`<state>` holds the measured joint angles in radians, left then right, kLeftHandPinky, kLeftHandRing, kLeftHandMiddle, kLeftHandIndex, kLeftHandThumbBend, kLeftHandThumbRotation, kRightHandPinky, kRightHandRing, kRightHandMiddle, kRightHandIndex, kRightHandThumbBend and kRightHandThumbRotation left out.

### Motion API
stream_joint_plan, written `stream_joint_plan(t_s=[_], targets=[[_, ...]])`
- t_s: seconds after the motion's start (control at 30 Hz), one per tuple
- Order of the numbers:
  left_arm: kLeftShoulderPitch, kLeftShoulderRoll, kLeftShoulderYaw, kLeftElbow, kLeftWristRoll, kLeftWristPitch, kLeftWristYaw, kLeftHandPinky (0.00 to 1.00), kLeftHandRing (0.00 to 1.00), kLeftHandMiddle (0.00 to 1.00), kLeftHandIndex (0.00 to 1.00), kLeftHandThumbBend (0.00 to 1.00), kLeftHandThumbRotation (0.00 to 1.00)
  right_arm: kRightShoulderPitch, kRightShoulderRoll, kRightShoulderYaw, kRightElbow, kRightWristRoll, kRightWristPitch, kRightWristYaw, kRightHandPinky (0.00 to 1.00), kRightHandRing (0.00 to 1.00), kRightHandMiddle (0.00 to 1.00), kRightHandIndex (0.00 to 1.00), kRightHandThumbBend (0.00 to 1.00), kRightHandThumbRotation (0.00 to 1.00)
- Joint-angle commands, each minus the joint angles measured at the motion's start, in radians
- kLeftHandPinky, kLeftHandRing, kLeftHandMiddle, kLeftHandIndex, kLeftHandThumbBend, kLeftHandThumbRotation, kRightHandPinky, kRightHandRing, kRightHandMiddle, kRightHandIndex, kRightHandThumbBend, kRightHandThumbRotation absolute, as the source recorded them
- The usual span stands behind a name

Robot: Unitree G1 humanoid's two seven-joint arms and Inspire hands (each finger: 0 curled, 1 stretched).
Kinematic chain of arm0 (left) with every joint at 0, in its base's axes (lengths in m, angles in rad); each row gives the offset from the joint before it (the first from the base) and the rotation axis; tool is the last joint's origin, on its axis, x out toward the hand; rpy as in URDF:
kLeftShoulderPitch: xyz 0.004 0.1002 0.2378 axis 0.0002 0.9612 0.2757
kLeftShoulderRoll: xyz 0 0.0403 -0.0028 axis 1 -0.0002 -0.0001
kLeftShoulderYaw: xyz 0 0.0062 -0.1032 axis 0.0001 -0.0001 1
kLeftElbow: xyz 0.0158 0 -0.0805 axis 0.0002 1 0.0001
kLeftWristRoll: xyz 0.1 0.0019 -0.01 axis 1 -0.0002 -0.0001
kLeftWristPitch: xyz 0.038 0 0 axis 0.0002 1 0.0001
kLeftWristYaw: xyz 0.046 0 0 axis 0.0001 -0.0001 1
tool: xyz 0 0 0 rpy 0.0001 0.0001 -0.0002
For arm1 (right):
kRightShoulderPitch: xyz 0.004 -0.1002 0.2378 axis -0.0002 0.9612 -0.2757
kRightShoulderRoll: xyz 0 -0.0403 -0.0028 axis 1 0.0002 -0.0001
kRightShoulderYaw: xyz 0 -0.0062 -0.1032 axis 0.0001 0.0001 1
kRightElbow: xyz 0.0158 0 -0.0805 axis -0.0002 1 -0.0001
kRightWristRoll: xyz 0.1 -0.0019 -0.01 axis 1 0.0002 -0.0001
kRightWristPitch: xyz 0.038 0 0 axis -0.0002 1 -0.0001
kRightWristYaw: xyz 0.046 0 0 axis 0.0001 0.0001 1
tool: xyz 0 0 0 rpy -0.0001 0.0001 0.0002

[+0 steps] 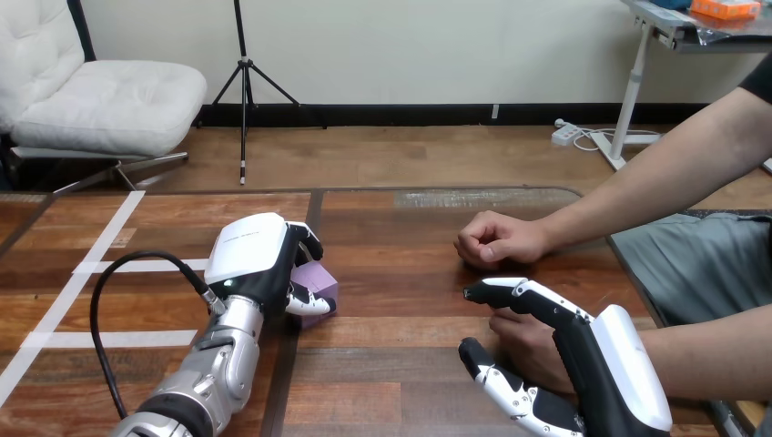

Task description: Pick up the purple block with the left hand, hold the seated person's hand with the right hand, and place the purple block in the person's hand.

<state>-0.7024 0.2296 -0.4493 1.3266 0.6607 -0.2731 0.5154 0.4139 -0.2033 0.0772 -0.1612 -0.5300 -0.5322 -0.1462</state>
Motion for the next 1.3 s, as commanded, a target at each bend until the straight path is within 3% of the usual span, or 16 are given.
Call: stream_joint_plan(t_s=[0.0, 0.27, 1.27], targets=[[0.002, 0.013, 0.017, -0.002, -0.022, -0.035, -0.007, 0.46, 0.49, 0.56, 0.58, 0.56, 0.0, -0.035, -0.005, -0.005, -0.059, 0.007, 0.003, 0.002, 0.73, 0.73, 0.72, 0.69, 0.44, 0.47], [0.011, 0.009, 0.058, -0.01, -0.081, -0.069, -0.056, 0.48, 0.5, 0.55, 0.58, 0.56, 0.0, -0.037, -0.006, -0.006, -0.059, 0.008, 0.004, 0.002, 0.73, 0.73, 0.73, 0.7, 0.44, 0.46], [0.068, -0.005, 0.148, -0.056, -0.195, -0.26, -0.069, 0.41, 0.46, 0.52, 0.55, 0.64, 0.0, -0.047, -0.004, -0.006, -0.057, 0.002, 0.017, 0.0, 0.73, 0.73, 0.73, 0.71, 0.44, 0.46]])
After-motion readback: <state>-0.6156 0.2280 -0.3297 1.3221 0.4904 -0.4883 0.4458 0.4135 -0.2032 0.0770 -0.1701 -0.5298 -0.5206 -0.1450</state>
